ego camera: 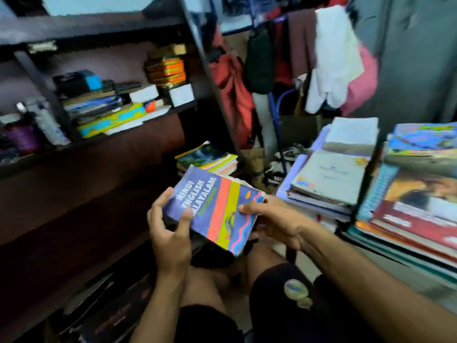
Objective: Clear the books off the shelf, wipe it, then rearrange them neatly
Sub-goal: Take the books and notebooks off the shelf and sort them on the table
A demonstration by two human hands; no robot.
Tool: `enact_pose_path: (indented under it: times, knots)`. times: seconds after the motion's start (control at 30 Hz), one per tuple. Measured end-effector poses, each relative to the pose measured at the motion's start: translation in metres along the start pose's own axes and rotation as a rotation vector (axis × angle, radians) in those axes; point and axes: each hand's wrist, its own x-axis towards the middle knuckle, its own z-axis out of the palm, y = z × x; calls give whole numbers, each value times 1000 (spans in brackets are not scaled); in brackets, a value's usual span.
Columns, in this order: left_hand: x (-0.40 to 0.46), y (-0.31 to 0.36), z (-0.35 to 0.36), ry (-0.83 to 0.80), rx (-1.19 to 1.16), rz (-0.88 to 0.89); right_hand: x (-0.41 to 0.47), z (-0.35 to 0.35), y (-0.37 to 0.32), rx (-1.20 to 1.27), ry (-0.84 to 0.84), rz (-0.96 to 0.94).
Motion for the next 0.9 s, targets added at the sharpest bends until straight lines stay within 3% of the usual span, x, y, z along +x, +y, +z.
enact_pose_path:
  times: [0.1, 0.2, 0.27, 0.37, 0.43, 0.5, 0.6, 0.7, 0.9]
  knots:
    - [28, 25, 43, -195, -229, -50, -34, -45, -33, 32, -22, -34]
    - [40, 45, 99, -426, -297, -92, -54, -82, -51, 6, 14, -18]
    - [42, 51, 137, -462, -332, -166, -56, -99, -55, -42, 78, -54]
    - [41, 51, 181, -457, -291, -430, -53, -116, -64, -36, 251, -152]
    - [24, 57, 205, -637, -183, -579, -46, -140, -61, -11, 436, -185]
    - [2, 61, 228, -841, -123, -595, -41, -164, -56, -85, 591, -198]
    - [-14, 59, 264, -860, -137, -525, -37, -198, -39, -221, 682, -135]
    - [-18, 55, 287, -839, -8, -446, -33, -207, -32, -420, 784, -98]
    - [-3, 48, 297, -962, 581, -8, -30, -174, -40, -908, 914, -50]
